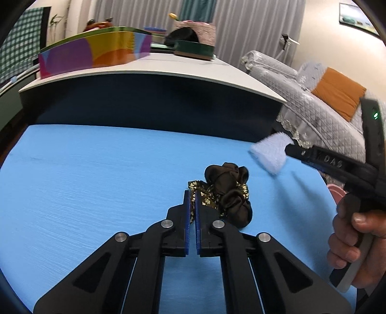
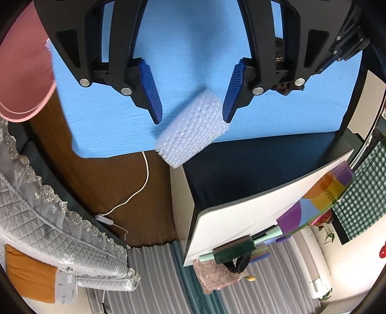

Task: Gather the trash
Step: 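Grasp the black scrunchie with the left tool while the right tool grasps the white foam sleeve, then carry the scrunchie with the left tool while the right tool carries the foam sleeve to the bin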

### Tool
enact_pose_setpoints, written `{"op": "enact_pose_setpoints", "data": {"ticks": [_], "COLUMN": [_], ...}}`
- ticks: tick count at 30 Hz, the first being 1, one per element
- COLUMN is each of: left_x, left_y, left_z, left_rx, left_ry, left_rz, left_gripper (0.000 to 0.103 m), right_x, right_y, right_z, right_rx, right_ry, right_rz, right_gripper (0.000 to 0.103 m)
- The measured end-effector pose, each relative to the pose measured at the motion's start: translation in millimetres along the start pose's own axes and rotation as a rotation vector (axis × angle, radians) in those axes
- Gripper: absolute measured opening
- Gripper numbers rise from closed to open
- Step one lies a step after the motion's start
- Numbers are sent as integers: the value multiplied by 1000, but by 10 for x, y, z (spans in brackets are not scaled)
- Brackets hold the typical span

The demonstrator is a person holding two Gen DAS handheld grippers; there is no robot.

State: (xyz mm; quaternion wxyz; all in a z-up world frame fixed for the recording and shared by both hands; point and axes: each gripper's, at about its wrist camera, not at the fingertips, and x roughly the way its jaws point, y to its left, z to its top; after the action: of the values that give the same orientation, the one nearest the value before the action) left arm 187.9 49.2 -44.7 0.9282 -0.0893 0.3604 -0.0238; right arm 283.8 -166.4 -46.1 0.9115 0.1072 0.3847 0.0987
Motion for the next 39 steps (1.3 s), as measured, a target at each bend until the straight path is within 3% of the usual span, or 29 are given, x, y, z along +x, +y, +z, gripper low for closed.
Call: {"op": "enact_pose_setpoints", "data": {"ticks": [4,5,6,7,8,16,24,39], "left_x": [-8,-19,-27,-37,-43,-240,-495,-829], "left_y": [21,8,-17,-37,-52,-183,-343,-817], "left_z": [20,19,27,27,38,55,57,61], "left_rx": [-5,1,9,17,24,48,76,138], "left_ry": [-5,-6,-9,-11,-14,-50,-87,-129], "left_rz": [-4,-6,-9,-12,-15,-29,-46,-139], "left_gripper": [3,3,3,3,3,3,3,3], "right_x": [222,241,240,211,163,-470,-1115,-1844], "right_y": [-4,-11,-8,13,35,98,-16,-711], "right_z": [-32,-45,-46,-50,-42,15,-150,-487], "right_rx": [23,30,25,7,-12,-115,-168,-113], "right_ry": [59,67,69,61,45,-58,-94,-120], "right_rz": [-27,-19,-15,-15,-20,-32,-64,-180], "right_gripper": [56,49,28,15,13,11,11,11]}}
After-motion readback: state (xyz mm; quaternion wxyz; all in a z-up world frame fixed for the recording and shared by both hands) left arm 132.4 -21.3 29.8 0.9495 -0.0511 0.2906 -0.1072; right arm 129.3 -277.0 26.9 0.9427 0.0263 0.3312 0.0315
